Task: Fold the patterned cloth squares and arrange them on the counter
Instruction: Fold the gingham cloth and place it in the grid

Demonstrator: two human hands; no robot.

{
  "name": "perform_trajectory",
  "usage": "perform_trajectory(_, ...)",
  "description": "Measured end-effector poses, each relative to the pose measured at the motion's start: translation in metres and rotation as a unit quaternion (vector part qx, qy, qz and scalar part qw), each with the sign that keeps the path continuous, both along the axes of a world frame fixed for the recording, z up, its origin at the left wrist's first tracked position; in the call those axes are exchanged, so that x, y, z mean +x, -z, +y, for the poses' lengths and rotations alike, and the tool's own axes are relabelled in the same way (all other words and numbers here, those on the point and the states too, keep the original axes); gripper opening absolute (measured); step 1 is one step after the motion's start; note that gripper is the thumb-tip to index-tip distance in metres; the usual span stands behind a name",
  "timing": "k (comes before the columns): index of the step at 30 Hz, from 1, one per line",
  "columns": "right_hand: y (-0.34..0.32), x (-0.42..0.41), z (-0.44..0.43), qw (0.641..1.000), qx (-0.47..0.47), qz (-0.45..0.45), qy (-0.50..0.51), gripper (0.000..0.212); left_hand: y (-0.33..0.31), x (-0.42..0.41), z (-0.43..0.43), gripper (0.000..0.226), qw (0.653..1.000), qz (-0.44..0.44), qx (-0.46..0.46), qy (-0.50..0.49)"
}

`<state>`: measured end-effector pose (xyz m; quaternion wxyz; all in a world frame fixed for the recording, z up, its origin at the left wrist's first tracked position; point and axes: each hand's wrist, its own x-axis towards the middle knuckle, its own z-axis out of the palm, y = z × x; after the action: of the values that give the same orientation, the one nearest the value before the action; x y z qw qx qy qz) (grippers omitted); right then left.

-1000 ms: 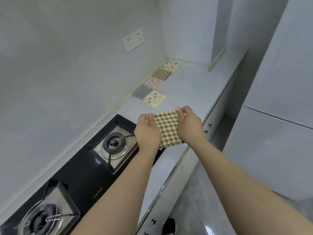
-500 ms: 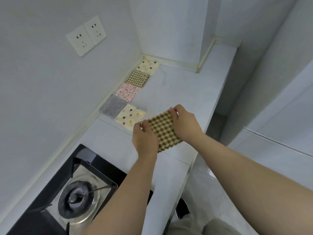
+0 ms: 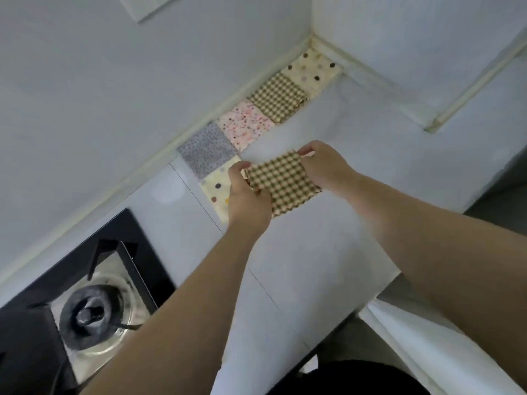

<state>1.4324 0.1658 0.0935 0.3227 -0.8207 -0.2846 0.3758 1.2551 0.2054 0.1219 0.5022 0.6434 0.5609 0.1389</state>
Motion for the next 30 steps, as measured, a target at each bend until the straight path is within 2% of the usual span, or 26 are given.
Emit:
perform_trajectory(3,0.019,0.023,0.023,0.999,0.011,-0.024,-0.041,0.022,0.017,0.022,0.022,0.059,0.999,0.041,0.017,-0.011)
perform_trajectory(6,0.033,0.037,0.045,0.995,0.029,-0.041,-0.086,0.015,0.033,0.039,0.043,0.049,0.994,0.101,0.046,0.009)
perform_trajectory(10,0.048,0.050,0.067,0.990,0.041,-0.045,-0.127,0.020,0.044,0.053,0.064,0.039,0.987,0.139,0.076,0.013)
perform_trajectory(21,0.069,0.059,0.086,0.962,0.095,-0.125,-0.223,0.032,0.051,0.065,0.070,0.056,0.957,0.261,0.109,0.063)
perform_trajectory(25,0.065,0.058,0.091,0.947,0.087,-0.182,-0.251,0.034,0.049,0.063,0.070,0.060,0.922,0.341,0.163,0.079)
perform_trajectory(30,0.052,0.047,0.094,0.918,0.020,-0.269,-0.290,0.025,0.056,0.055,0.077,0.057,0.883,0.389,0.188,0.181)
